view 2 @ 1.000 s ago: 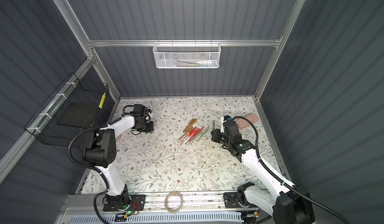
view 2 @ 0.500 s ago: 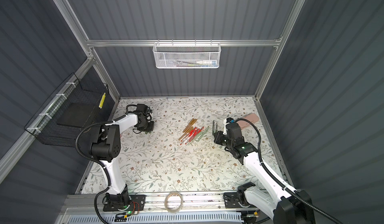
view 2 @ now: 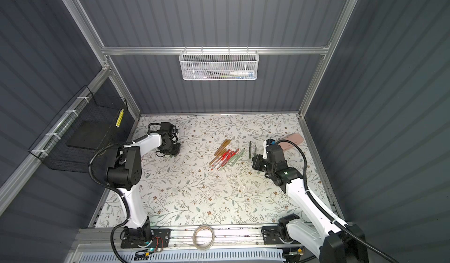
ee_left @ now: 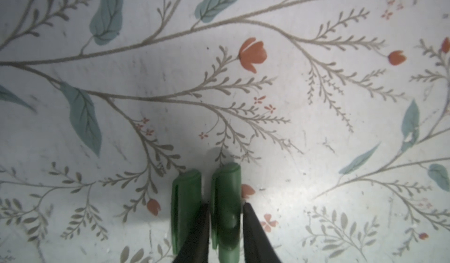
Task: Remove pen caps from pens
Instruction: Place the pen cap at the center of the table, then place the pen at the middle-right of the table.
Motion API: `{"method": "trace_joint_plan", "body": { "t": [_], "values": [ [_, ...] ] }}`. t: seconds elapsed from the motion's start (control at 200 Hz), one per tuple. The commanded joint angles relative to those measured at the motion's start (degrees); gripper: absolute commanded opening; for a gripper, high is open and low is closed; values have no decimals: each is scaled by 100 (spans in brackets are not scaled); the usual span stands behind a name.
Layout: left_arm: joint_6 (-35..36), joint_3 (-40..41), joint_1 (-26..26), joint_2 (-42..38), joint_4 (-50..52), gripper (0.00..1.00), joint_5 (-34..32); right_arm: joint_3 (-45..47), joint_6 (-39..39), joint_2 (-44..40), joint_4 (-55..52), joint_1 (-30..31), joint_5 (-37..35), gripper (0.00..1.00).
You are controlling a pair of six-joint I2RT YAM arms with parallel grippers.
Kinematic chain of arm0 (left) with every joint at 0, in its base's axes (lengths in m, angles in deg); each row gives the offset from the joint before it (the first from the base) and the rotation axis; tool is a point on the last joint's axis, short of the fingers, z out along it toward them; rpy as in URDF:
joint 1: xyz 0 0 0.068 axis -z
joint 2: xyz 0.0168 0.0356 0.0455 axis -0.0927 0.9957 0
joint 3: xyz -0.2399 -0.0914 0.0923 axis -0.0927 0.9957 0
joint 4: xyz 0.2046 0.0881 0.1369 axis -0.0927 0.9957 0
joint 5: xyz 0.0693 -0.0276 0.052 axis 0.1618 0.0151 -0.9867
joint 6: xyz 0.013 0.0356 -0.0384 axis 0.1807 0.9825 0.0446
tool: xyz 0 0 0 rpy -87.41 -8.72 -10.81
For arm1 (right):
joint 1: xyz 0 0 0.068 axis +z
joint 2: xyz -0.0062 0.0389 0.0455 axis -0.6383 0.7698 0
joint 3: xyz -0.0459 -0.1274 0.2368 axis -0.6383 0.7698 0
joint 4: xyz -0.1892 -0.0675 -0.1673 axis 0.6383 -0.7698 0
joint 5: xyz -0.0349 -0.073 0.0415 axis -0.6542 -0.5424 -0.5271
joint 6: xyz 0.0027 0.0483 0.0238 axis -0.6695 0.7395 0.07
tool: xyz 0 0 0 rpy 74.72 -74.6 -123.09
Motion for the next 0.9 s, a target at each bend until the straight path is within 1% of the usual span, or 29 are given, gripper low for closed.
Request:
{"method": "trace_joint_plan", "body": {
  "t": [0.0, 0.075, 0.23, 0.28, 0.305, 0.455, 0.545, 0.68, 0.806, 0.881, 0.896],
  "values": [
    [15, 22, 70, -185, 190, 27, -48, -129, -137, -117, -144, -77, -7, 0],
    [-16, 58, 105, -360, 197, 28, 27, -163, -162, -74, -178, -146, -37, 0],
    [67, 212, 262, -931, 164, 36, 97, -363, -362, 242, -324, -296, -32, 0],
    [55, 298, 263, -1110, 103, 41, 214, -457, -468, 437, -349, -364, -37, 0],
    [45, 346, 263, -1185, 83, 46, 264, -522, -518, 543, -376, -408, -36, 0],
    [116, 655, 263, -1658, -105, 68, 492, -1049, -906, 1469, -585, -638, 24, 0],
    [174, 945, 254, -1958, -296, 78, 631, -1399, -1113, 1991, -688, -741, 21, 0],
    [184, 1300, 158, -2350, -519, 91, 923, -1845, -1205, 2705, -713, -905, 20, 0],
    [32, 1558, -84, -2608, -701, 99, 1314, -2216, -1239, 3309, -714, -952, -2, 0],
    [-57, 1633, -263, -2717, -777, 100, 1536, -2472, -1234, 3657, -714, -954, -40, 0],
    [-74, 1643, -294, -2742, -784, 100, 1558, -2508, -1234, 3729, -845, -952, -49, 0]
  ]
}}
